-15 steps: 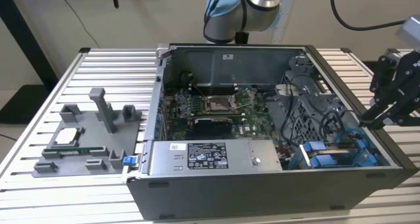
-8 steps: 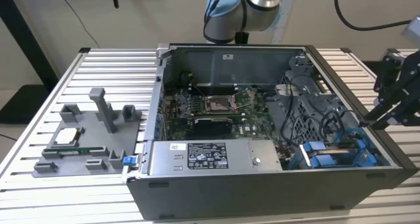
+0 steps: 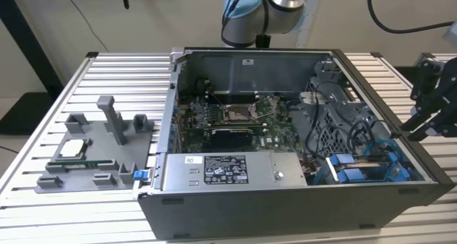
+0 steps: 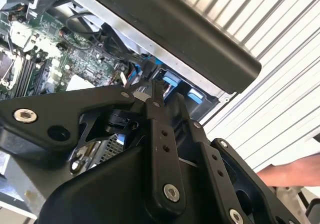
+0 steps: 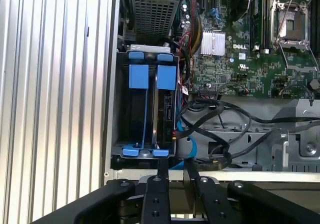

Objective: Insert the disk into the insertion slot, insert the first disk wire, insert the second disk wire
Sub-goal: 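Insert the second disk wire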

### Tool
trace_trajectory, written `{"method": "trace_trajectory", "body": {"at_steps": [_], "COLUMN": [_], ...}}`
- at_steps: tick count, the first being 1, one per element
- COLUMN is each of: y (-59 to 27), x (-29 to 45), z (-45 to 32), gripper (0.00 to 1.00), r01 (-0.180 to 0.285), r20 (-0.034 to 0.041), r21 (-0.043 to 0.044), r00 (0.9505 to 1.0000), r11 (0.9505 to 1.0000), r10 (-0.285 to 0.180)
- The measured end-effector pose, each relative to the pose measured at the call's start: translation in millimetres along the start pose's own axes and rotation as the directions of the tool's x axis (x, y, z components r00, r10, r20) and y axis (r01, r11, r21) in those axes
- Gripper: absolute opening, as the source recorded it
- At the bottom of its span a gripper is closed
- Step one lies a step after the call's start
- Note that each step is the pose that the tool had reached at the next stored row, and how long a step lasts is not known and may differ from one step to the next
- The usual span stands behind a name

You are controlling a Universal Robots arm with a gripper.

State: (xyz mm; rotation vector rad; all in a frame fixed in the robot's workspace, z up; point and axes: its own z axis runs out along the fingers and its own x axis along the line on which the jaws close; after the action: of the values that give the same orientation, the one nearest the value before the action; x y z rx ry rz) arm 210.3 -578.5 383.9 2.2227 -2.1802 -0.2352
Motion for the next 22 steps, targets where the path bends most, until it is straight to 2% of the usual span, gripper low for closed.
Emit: {"method": "trace_trajectory", "body": {"at_steps": [7,10,11,14,17,19,20,22], "y": [-0.2,-0.4,-0.5,-0.6,-1.1,-1.3,-1.4,-1.5], "x": [0.0,-0.2,-0.3,-0.1,0.2,0.5,0.5,0.5], "z": [0.1,1.2,1.6,3.7,7.1,9.0,9.7,10.8], "gripper": [1.0,1.0,1.0,1.0,1.0,1.0,1.0,1.0], "r01": [0.0,0.001,0.001,0.004,0.005,0.006,0.006,0.007], "r20": [0.0001,0.0055,0.0094,0.0298,0.0408,0.0515,0.0597,0.0815], "r21": [0.0,0.0001,0.0001,0.0005,0.0006,0.001,0.0012,0.0018], "r00": [1.0,1.0,1.0,0.9995,0.9992,0.9987,0.9982,0.9966], "r11": [1.0,1.0,1.0,1.0,1.0,1.0,1.0,1.0], "r10": [0.0,-0.001,-0.001,-0.004,-0.005,-0.006,-0.006,-0.007]}}
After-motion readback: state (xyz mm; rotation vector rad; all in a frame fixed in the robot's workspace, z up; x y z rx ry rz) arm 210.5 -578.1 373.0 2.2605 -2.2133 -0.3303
